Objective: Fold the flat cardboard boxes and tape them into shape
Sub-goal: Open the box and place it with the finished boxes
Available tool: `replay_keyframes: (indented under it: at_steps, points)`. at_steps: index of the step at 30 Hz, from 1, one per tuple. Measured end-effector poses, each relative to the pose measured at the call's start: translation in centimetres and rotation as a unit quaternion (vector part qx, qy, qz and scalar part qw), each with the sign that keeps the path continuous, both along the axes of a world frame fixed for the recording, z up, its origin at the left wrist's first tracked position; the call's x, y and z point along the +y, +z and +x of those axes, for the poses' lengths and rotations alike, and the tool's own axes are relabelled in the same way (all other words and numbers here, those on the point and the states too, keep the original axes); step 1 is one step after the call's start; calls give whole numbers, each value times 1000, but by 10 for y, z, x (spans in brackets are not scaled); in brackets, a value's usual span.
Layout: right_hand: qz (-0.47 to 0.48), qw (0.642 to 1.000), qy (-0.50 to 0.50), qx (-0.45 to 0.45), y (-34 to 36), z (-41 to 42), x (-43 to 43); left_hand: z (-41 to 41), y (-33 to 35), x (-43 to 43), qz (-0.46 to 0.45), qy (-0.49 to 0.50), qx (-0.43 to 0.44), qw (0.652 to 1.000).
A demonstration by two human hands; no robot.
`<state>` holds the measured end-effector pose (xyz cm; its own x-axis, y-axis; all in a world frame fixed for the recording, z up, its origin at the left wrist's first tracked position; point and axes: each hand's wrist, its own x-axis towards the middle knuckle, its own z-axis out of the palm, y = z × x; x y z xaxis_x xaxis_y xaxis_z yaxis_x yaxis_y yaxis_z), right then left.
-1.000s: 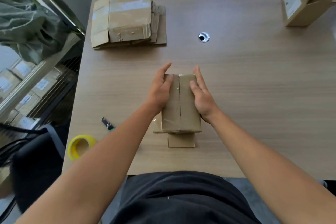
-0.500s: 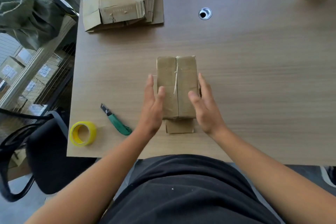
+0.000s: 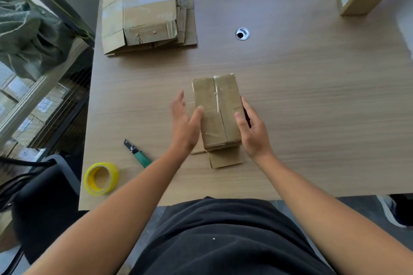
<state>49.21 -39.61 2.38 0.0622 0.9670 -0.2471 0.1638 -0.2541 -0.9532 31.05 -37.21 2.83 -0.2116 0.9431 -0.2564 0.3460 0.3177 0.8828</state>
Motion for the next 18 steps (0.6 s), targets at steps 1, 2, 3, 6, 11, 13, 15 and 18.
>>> replay_keyframes:
  at_steps: [1,2,3,6,11,13,15,18]
  points:
    - [8,1000,-1,-31,4,1,-2,-8,5,13,75,-38,97,992]
    - [14,997,-6,-69,7,2,-5,-14,10,29,142,-94,169,971]
    - [16,994,-21,-106,11,1,-10,-17,15,44,180,-164,217,945]
    - [-44,983,-110,-140,22,-7,-33,-10,21,76,133,-336,312,879]
    - [-119,975,-160,-98,16,-35,-62,6,14,75,47,-312,372,873]
    - [-125,969,-207,-58,12,-40,-59,7,10,59,14,-287,370,883]
    - [-153,952,-264,-6,12,-38,-49,3,8,42,-19,-251,321,913]
    - [-154,938,-304,62,12,-31,-36,-4,5,40,-72,-219,211,950]
